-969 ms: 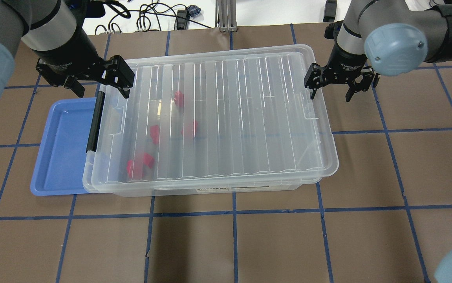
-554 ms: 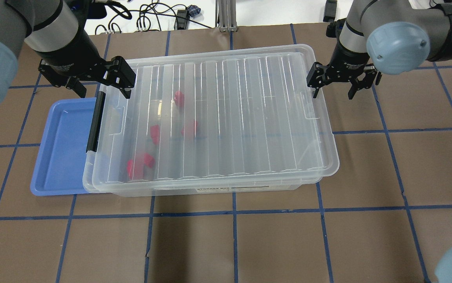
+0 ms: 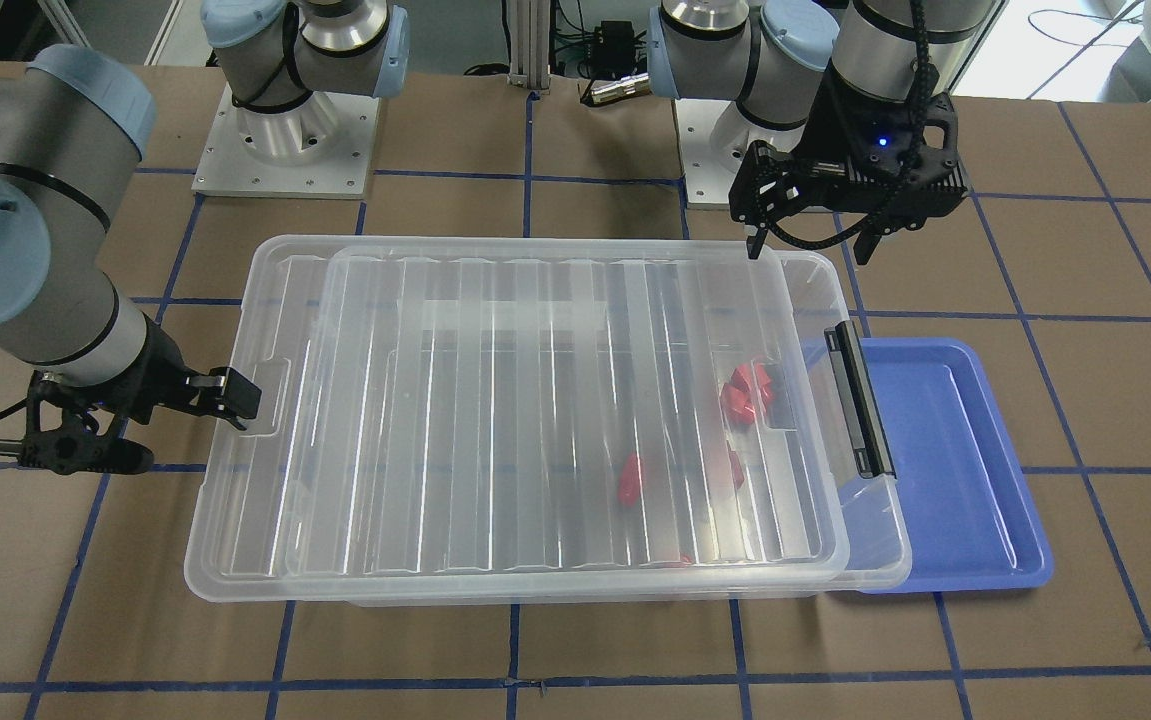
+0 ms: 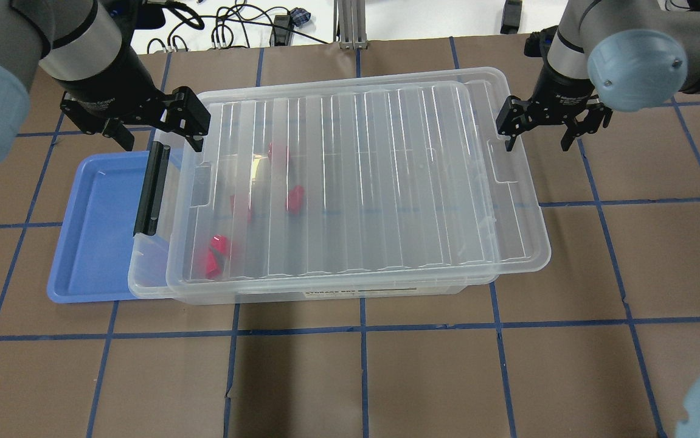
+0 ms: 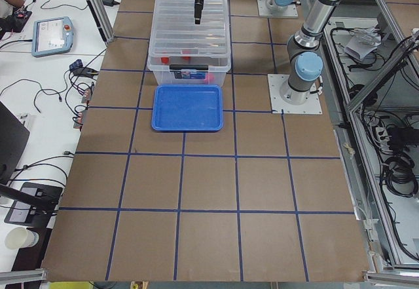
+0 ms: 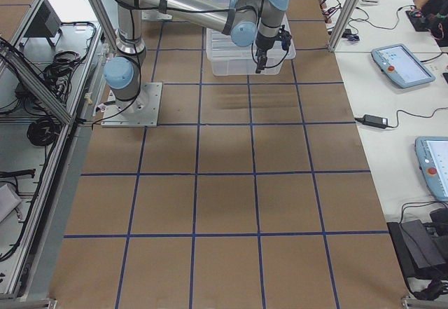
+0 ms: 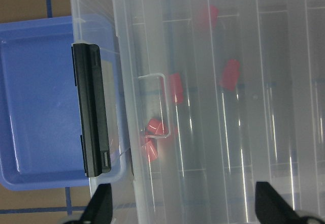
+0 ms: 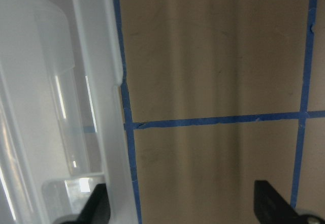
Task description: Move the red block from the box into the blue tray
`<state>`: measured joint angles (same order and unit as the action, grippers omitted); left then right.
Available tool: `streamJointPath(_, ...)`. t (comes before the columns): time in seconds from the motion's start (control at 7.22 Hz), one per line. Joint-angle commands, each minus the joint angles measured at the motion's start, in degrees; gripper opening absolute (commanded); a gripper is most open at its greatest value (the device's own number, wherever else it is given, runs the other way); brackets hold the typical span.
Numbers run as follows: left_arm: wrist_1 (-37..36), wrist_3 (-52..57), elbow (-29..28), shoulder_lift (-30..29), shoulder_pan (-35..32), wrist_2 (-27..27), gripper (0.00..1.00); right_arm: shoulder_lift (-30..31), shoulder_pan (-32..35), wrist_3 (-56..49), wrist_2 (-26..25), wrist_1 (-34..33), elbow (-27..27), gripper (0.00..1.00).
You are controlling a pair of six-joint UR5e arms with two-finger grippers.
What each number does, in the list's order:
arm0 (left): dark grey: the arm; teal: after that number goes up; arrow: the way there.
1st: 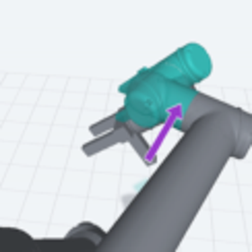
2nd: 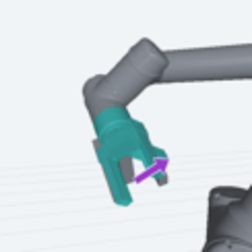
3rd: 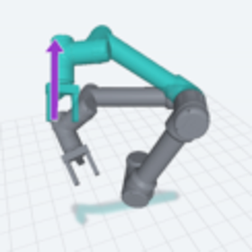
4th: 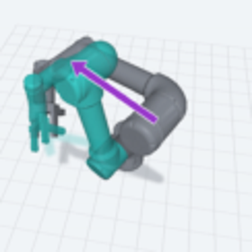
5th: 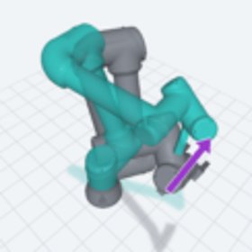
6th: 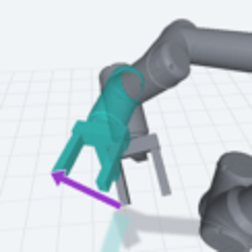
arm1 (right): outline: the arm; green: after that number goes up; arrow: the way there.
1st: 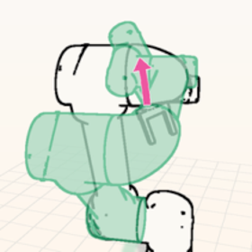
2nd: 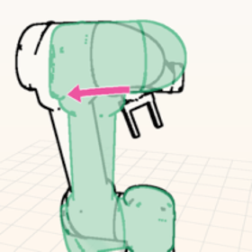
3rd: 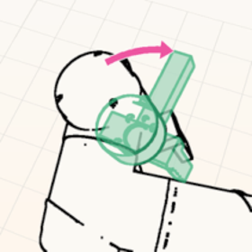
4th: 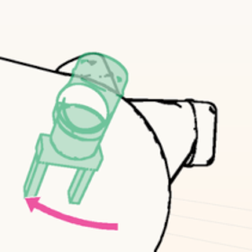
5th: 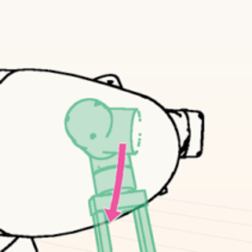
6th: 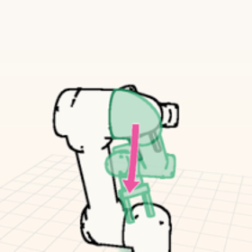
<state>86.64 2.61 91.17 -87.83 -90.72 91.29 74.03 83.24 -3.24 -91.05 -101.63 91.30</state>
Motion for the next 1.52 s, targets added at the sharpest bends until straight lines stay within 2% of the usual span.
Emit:
streamJointPath(0.0,-0.07,0.03,-0.29,-0.06,0.02,0.03,1.0,0.24,-2.11,-3.5,-0.18,-0.15,-0.07,1.0)
streamJointPath(0.28,-0.07,-0.06,-0.91,-1.19,-0.07,-1.62,1.0,0.33,-4.56,-7.82,-0.18,-0.15,-0.15,1.0)
streamJointPath(0.97,-3.06,-5.77,-1.7,-5.58,-0.07,-1.02,1.0,0.42,-9.84,-19.07,-2.11,-0.5,-0.15,1.0)
streamJointPath(1.11,-2.97,-5.68,-1.7,-5.16,-0.25,-1.02,0.93,0.42,-10.63,-20.74,-2.2,-0.76,-0.15,1.0)
streamJointPath(1.38,-3.58,-5.51,-0.12,-7.6,-0.07,-1.38,1.0,0.33,-12.57,-23.29,-2.2,-0.85,-0.33,1.0)
